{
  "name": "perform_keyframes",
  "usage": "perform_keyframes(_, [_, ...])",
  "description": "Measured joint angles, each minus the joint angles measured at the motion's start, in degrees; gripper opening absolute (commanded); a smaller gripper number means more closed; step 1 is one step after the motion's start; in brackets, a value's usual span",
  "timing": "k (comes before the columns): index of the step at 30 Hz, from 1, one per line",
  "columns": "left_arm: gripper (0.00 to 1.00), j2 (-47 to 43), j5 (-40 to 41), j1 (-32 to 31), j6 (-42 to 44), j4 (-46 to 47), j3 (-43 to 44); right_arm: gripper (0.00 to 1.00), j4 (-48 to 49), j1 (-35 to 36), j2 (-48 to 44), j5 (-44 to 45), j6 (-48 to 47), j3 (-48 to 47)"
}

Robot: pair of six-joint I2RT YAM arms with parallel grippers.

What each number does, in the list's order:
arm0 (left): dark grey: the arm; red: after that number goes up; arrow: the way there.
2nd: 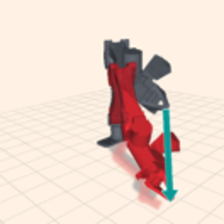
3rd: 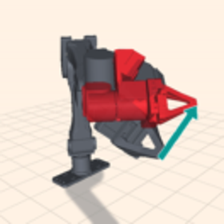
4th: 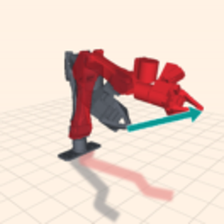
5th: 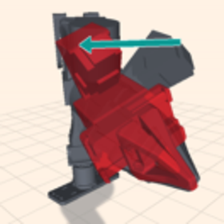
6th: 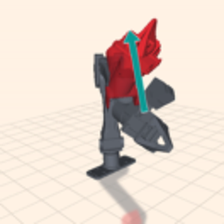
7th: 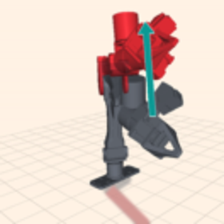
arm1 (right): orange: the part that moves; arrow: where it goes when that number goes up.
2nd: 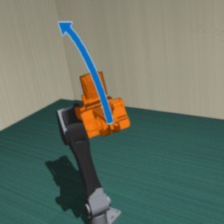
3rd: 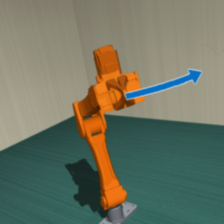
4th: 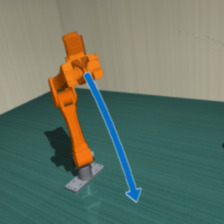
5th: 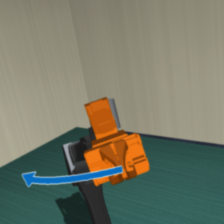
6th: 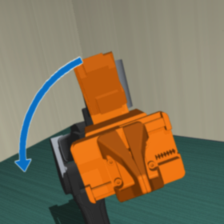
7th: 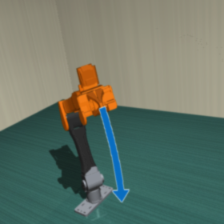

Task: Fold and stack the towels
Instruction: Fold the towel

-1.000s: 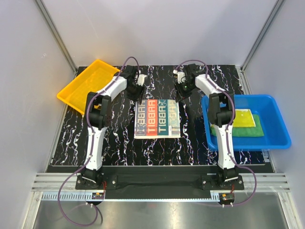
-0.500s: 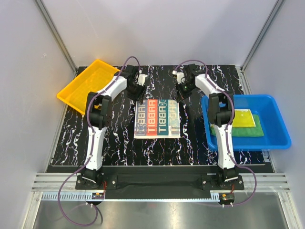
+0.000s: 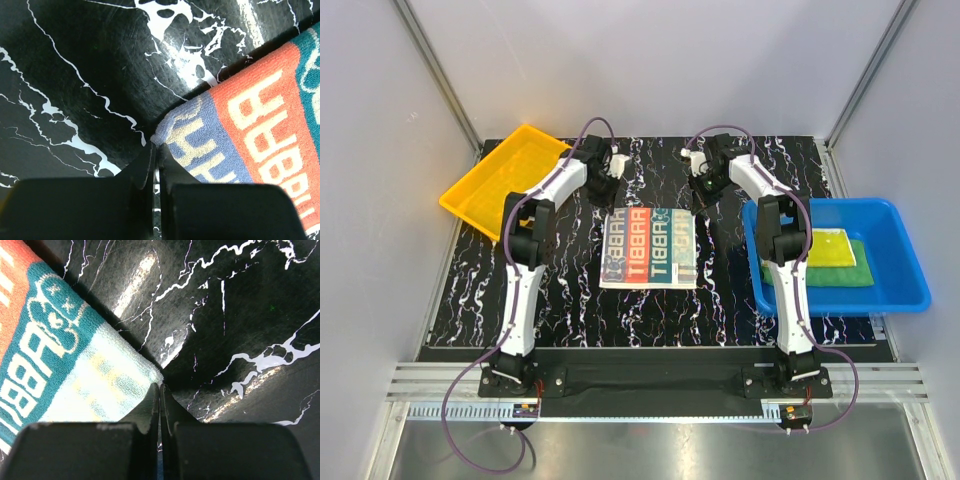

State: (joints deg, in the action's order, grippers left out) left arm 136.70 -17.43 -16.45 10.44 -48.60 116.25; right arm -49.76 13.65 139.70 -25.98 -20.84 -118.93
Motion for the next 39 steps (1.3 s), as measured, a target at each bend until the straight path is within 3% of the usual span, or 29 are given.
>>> perform_keyframes(10, [0.00, -1.49, 0.11, 0.02, -1.49, 1.57, -2.14, 0.00, 6.40, 0.00, -2.75, 0.79, 0.04, 4.42])
perform_keyframes(22, [0.00, -13.90, -0.33, 0.00, -5.46, 10.21, -13.92, 0.00, 22.99, 0.02, -21.40, 1.38, 0.02, 22.40])
perform_keyframes(39, [0.00, -32.48, -3.34, -1.29, -11.08, 18.75, -33.09, 0.00, 35.95, 0.24, -35.56, 1.97, 0.81, 41.86])
